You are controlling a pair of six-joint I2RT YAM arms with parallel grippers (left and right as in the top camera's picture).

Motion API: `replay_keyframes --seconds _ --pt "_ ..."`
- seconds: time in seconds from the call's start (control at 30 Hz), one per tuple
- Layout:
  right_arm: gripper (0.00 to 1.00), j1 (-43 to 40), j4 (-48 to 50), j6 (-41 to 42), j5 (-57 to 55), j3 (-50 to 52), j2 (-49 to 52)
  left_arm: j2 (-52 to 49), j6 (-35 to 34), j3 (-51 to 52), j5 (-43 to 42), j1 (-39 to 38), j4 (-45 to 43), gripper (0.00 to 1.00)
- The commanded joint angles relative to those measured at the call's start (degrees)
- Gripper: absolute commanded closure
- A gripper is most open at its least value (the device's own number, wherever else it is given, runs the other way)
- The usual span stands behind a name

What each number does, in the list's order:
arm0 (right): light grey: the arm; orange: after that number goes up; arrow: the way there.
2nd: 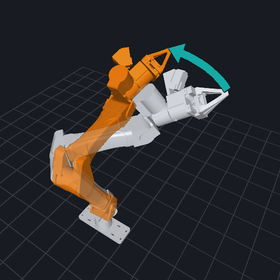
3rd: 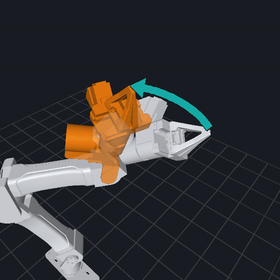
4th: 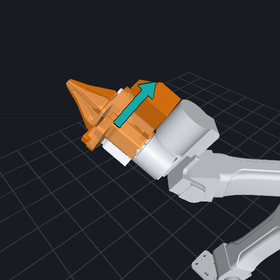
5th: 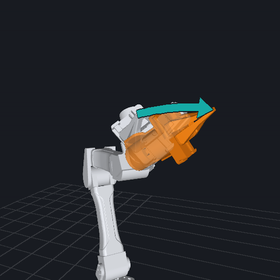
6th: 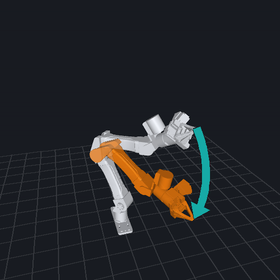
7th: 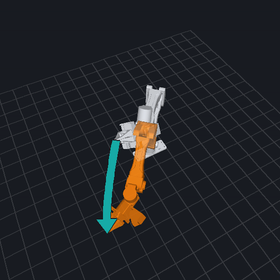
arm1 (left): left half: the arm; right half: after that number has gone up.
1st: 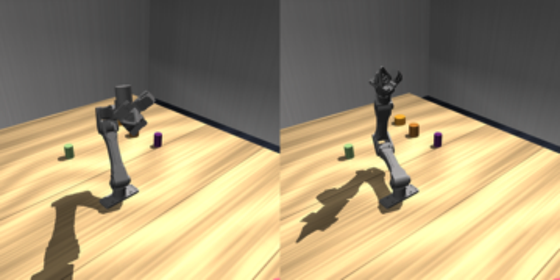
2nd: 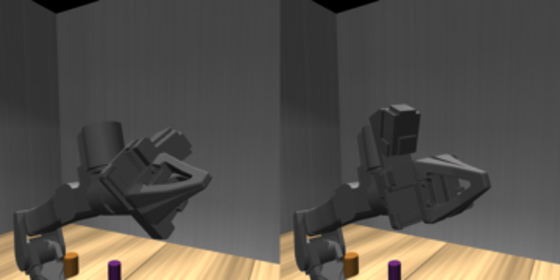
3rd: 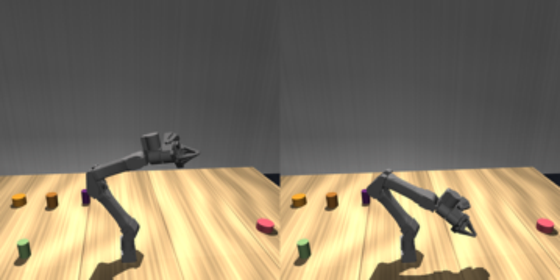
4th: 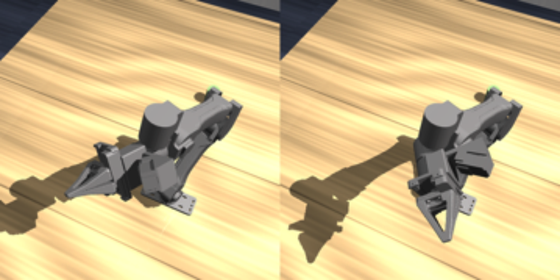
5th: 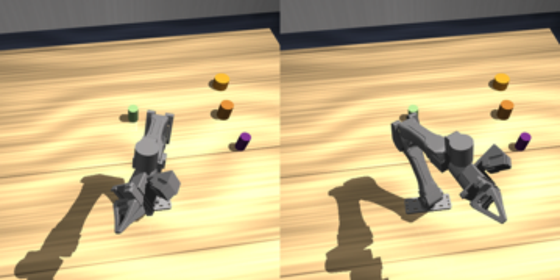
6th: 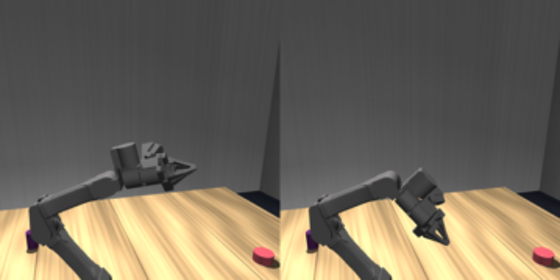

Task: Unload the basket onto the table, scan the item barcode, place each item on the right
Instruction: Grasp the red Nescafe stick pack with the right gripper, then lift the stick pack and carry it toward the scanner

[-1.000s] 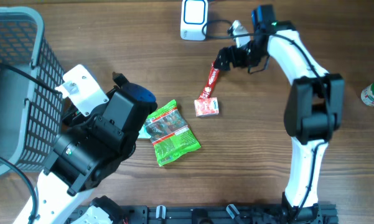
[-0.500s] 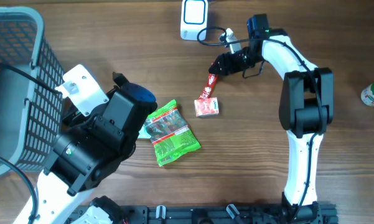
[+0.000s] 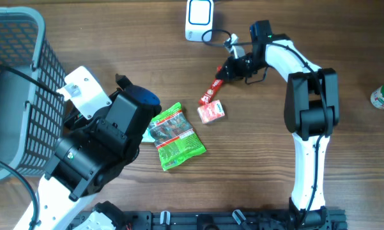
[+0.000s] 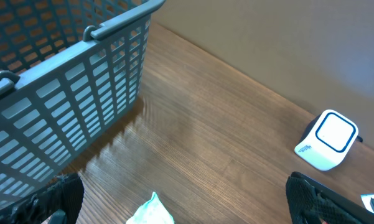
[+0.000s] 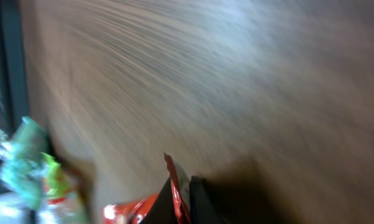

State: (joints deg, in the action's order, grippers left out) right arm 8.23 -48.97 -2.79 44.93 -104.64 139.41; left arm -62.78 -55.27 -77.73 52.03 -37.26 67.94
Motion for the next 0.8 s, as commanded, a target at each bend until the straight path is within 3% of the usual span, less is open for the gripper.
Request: replay_keyframes --seconds 0.0,0.13,0.27,0.53,0.77 --pt "0.96 -4.17 -8.39 15.32 -1.53 -6.8 -0.17 -0.13 -0.7 0.15 1.36 -0.35 0.04 0.0" --pt "0.96 -7.82 -18.93 27.1 -1.49 -12.37 -3.89 -0.13 -0.7 0.15 1.33 -0.35 0.04 0.0" --pt "0.96 -12.07 -30.16 46.07 -1.55 -13.0 -9.01 -0.13 -0.7 0.15 1.33 -0.35 0.04 0.0" --pt "0.96 -16.13 -43.21 50.75 -2.14 -12.72 -11.69 -0.13 -0.7 0.15 1.33 -0.35 0.04 0.0" --pt "0.96 -14.49 -43.21 70.97 -5.64 -12.61 -11.69 -0.13 -0.7 0.15 1.36 -0.35 0.04 0.0"
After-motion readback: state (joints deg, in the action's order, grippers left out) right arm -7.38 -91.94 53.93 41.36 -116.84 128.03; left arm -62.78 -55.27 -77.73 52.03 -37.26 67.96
